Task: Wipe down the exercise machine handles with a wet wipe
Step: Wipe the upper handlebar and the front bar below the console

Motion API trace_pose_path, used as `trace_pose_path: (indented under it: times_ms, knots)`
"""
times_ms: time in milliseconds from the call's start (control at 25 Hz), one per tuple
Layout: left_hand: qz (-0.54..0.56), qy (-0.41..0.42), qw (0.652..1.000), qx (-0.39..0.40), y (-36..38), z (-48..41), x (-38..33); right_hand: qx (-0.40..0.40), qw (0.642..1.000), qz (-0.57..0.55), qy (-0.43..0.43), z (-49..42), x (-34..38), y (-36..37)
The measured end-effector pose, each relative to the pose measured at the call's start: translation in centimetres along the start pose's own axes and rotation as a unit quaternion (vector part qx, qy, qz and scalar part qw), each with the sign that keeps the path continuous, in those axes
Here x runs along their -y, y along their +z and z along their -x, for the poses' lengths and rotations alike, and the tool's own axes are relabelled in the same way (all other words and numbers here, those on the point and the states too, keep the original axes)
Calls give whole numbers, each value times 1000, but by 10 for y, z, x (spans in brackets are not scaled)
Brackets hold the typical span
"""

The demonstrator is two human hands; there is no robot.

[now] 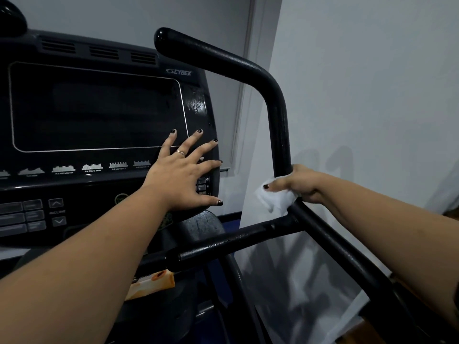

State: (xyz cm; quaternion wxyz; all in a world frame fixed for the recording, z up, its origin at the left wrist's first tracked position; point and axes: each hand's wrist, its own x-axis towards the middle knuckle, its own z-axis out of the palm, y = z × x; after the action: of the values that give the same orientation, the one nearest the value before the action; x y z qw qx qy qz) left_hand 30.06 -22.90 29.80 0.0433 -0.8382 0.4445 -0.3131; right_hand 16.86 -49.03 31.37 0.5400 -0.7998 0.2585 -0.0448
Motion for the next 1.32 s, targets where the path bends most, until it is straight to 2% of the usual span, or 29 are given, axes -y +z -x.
trace_pose_path:
  times_ms: [200,320,400,560,640,840,1040,1080,1200,1320]
  knots:
    - [4,2,1000,3,-1,0,0,-89,983,-88,-136,-14,50,-5]
    - [2,3,1000,1,0,1,0,-104,969,-159,-156,-21,58,-3]
    - [0,1,1000,4,0,1,0,-64,975,-176,-120,-18,51,0]
    - [2,0,1000,4,-1,0,-1,14,990,-111,-84,-13,27,-2]
    - [2,-2,1000,5,-2,1,-1,36,993,-84,-76,-12,10,-3]
    - [3,-1,1000,13,-3,1,-1,87,996,-38,4,9,-30,-5]
    - [-3,1,999,32,-4,0,1,239,970,14,-41,2,-43,-22]
    - [-2,1,999,35,-4,1,0,222,974,30,-38,1,-42,-21]
    - [5,0,1000,26,-4,0,0,70,995,24,-61,-1,-27,-9]
    - [9,-1,1000,21,-4,0,0,-25,993,-10,-112,-12,0,0]
